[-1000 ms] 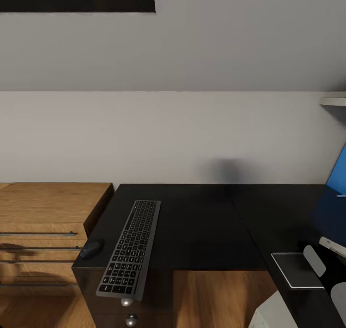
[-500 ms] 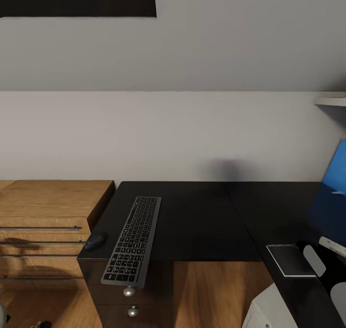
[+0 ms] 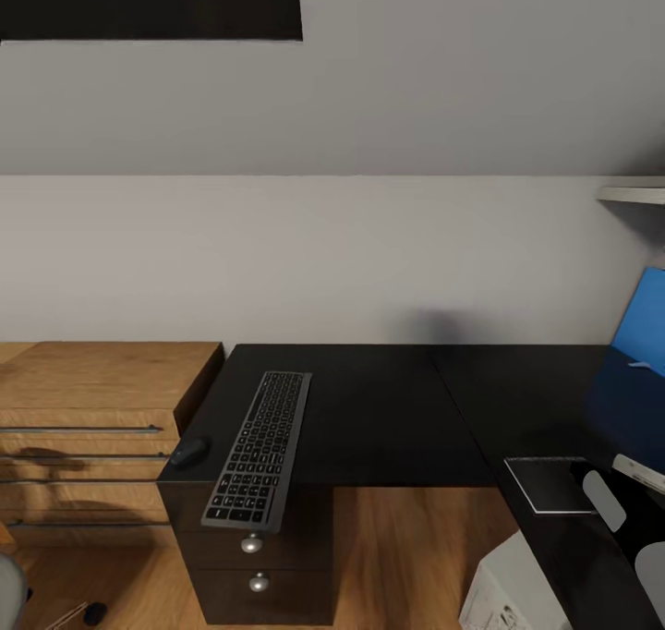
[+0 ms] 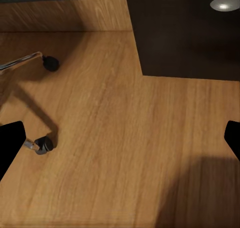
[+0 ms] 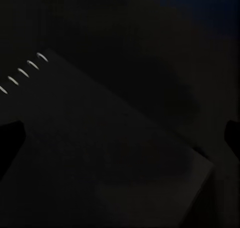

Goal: In the bedroom, organize the workspace by keeping the computer under the desk, ensuring the monitor is on the desk, placing the keyboard on the desk next to the monitor, placing the mouse on the desk next to the keyboard, moving the folder from the swivel chair onto the desk next to the mouse, stacking the notebook on top of the folder with the pen on top of the notebook, and positioning the swivel chair next to the desk.

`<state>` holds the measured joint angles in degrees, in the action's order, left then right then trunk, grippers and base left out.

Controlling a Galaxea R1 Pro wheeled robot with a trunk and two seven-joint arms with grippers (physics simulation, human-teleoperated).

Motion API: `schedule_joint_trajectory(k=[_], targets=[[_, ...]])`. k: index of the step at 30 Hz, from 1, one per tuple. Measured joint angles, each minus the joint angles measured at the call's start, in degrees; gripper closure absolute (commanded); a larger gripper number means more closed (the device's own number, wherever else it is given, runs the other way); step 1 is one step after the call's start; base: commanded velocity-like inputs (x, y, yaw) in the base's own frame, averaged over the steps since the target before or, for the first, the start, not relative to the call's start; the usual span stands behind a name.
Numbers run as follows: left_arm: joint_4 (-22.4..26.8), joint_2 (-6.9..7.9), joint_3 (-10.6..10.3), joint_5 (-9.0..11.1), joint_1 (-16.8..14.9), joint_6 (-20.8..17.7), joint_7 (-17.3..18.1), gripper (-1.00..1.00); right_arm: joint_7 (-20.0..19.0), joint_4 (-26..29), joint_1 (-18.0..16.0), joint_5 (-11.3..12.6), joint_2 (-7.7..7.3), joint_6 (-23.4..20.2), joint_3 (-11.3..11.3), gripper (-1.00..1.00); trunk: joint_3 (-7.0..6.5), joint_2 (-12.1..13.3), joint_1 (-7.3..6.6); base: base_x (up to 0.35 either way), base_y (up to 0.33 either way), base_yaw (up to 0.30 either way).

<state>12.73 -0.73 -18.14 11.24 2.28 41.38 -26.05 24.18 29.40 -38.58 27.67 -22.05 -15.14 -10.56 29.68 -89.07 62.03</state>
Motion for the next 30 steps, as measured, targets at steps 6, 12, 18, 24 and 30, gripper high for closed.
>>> schedule_joint_trajectory(k=[6,12,18,24,30], targets=[[0.0,0.0,0.0,0.0,0.0,-0.04,0.0,-1.0,-0.02,0.0,0.0,-0.59,0.03,0.08,-0.02,-1.0,0.0,0.0,-0.01,-0.015,0.0,0.0],[0.0,0.0,0.0,0.0,0.0,-0.08,0.0,-1.0,-0.12,0.0,0.0,-1.06,0.07,0.13,-0.08,-1.0,0.0,0.0,-0.01,-0.002,0.0,0.0],[0.0,0.0,0.07,0.0,0.0,-0.09,-0.01,-1.0,-0.18,0.1,0.0,-1.14,0.08,0.27,-0.11,-1.0,0.0,0.0,-0.01,0.0,0.0,0.0],[0.0,0.02,0.11,0.0,0.0,-0.09,0.0,-1.0,-0.19,0.27,0.0,-1.18,0.08,0.42,-0.22,-1.0,0.0,0.0,-0.02,0.057,0.0,0.0],[0.0,0.01,0.22,0.0,0.0,-0.14,0.0,-1.0,-0.22,0.35,0.0,-1.18,0.05,0.58,-0.34,-1.0,0.0,0.0,-0.01,0.04,0.0,0.0]])
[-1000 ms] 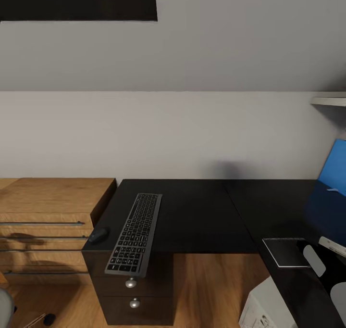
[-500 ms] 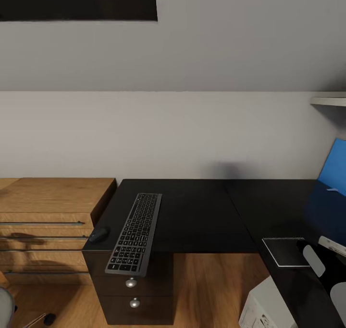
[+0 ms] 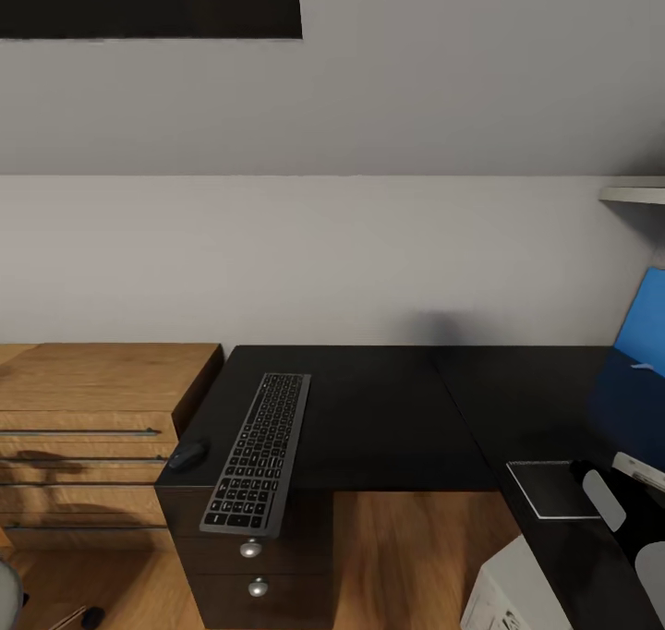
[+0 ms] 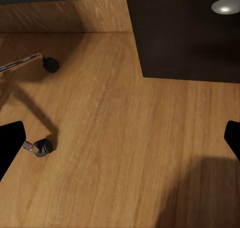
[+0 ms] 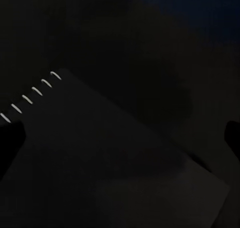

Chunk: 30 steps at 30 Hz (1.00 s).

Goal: In the bedroom, organize the workspace by keeping the computer under the desk, ensuring the monitor is on the desk, placing the keyboard on the desk next to the monitor, placing the mouse on the desk next to the keyboard, moving the folder from the swivel chair onto the desk next to the mouse, stacking the notebook on top of the folder with the pen on top of the notebook, and positioning the swivel chair next to the desk.

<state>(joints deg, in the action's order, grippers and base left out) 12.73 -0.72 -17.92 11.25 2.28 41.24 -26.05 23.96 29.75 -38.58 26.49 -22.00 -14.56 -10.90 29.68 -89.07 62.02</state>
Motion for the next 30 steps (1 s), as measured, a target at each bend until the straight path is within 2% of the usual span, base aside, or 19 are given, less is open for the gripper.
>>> schedule_joint_trajectory(k=[12,22,30], targets=[[0.0,0.08,0.05,0.09,0.0,-0.12,0.0,-1.0,-0.06,0.09,0.0,0.0,-0.06,0.04,-0.09,-1.0,0.0,0.0,-0.01,0.107,0.0,0.0],[0.0,0.02,0.04,0.09,0.0,-0.13,0.0,-1.0,-0.14,0.09,0.0,0.04,-0.09,0.04,-0.13,-1.0,0.0,0.0,0.0,0.024,0.0,0.0],[0.0,0.0,0.04,0.09,0.0,-0.06,0.0,-1.0,-2.5,0.09,0.0,0.21,-0.3,0.03,-0.26,-1.0,0.0,0.0,0.0,0.001,0.0,0.0]])
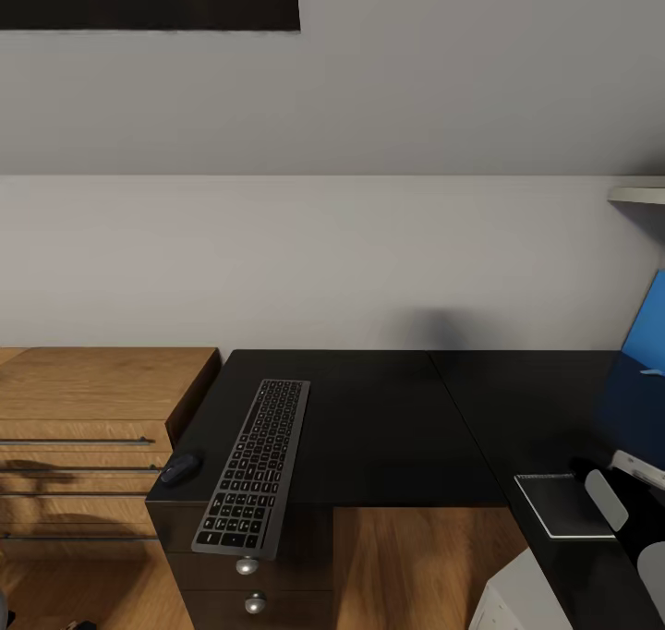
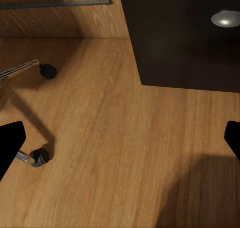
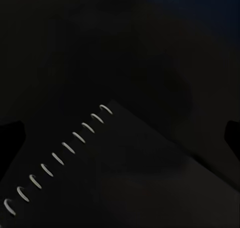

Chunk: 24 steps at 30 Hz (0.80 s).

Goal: In the bedroom, organize the workspace by keeping the computer under the desk, ensuring the monitor is on the desk, placing the keyboard on the desk next to the monitor, placing the mouse on the desk next to the keyboard, moving the folder from the swivel chair onto the desk next to the mouse, stacking the notebook on top of the folder with the pen on top of the notebook, and positioning the swivel chair next to the desk.

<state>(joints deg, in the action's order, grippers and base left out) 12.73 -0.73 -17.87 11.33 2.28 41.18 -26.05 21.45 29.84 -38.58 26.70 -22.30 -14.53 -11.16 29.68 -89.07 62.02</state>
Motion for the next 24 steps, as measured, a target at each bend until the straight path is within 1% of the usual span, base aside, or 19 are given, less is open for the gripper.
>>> schedule_joint_trajectory(k=[11,16,17,18,24], targets=[[0.0,-0.01,-0.04,0.0,0.0,-0.06,0.0,-1.0,-2.26,-0.08,0.0,0.34,-0.23,-0.24,-0.23,-1.0,0.0,0.0,0.0,0.0,0.0,0.0],[0.0,-0.01,-0.08,-0.01,0.0,-0.07,0.0,-1.0,-3.02,-0.09,0.0,0.47,-0.21,-0.39,-2.5,-1.0,0.0,0.0,0.0,0.0,0.0,0.0],[0.0,-0.01,-0.08,0.0,0.0,-0.07,0.0,-1.0,-3.14,-0.09,0.0,0.44,-0.23,-0.49,-3.85,-1.0,0.0,0.0,0.0,0.0,0.0,0.0],[0.0,-0.01,-0.09,0.0,0.0,-0.06,0.0,-1.0,-3.17,-0.1,0.0,0.45,-0.25,-0.51,-4.19,-1.0,0.0,0.0,0.0,0.0,0.0,0.0],[0.0,-0.01,-0.15,-0.07,0.0,0.04,0.0,-1.0,-3.2,-0.16,0.0,0.42,-0.27,-0.56,-4.68,-1.0,0.0,0.0,0.0,0.0,0.0,0.0]])
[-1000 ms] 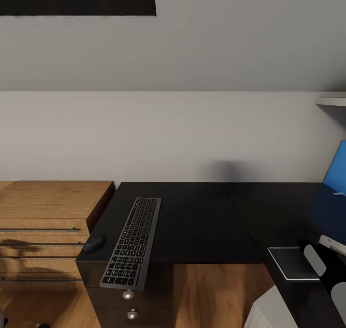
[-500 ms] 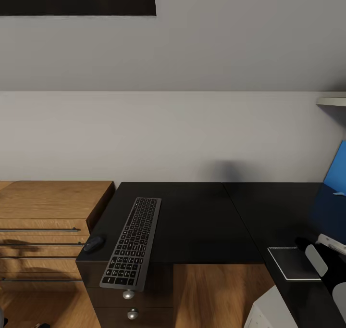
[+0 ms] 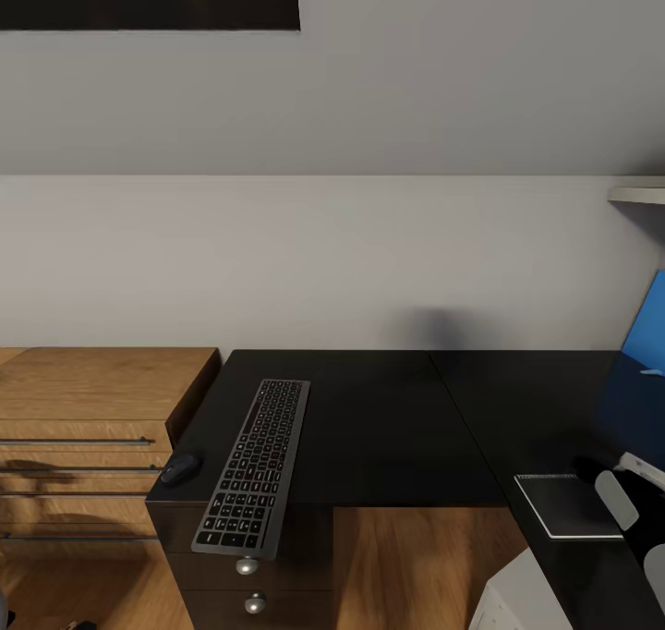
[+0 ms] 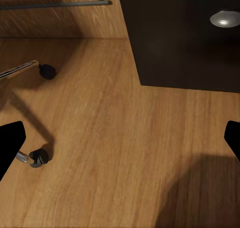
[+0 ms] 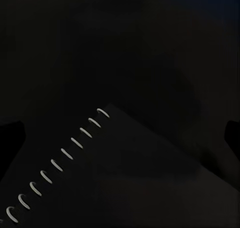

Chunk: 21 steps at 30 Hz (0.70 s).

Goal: In the bedroom, organize the workspace by keeping the computer under the desk, ensuring the monitor is on the desk, placing the keyboard on the desk next to the monitor, placing the mouse on the desk next to the keyboard, moving the folder from the swivel chair onto the desk next to the mouse, stacking the notebook on top of the folder with the pen on top of the notebook, and positioning the swivel chair next to the desk.

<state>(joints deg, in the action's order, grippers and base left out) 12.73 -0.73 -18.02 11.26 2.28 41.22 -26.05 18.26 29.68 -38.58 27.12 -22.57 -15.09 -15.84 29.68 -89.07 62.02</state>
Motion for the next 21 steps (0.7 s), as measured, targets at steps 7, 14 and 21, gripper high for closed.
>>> schedule_joint_trajectory(k=[7,14,21], targets=[[0.0,-0.15,-0.19,-0.01,0.0,0.03,-0.19,-1.0,0.0,-0.08,0.0,0.0,-0.01,-0.03,-0.07,-1.0,0.17,-0.39,0.21,0.0,0.0,0.0],[0.0,-0.1,-0.07,-0.02,0.0,-0.01,-0.25,-1.0,-0.01,-0.1,0.0,0.02,0.05,-0.07,-0.08,-1.0,0.72,-1.6,0.88,0.0,0.0,0.0],[0.0,-0.04,0.08,-0.02,0.0,-0.03,-0.05,-1.0,-0.01,-0.1,0.0,0.0,0.07,-0.07,-0.08,-1.0,0.72,-1.6,0.88,0.0,0.0,0.0]])
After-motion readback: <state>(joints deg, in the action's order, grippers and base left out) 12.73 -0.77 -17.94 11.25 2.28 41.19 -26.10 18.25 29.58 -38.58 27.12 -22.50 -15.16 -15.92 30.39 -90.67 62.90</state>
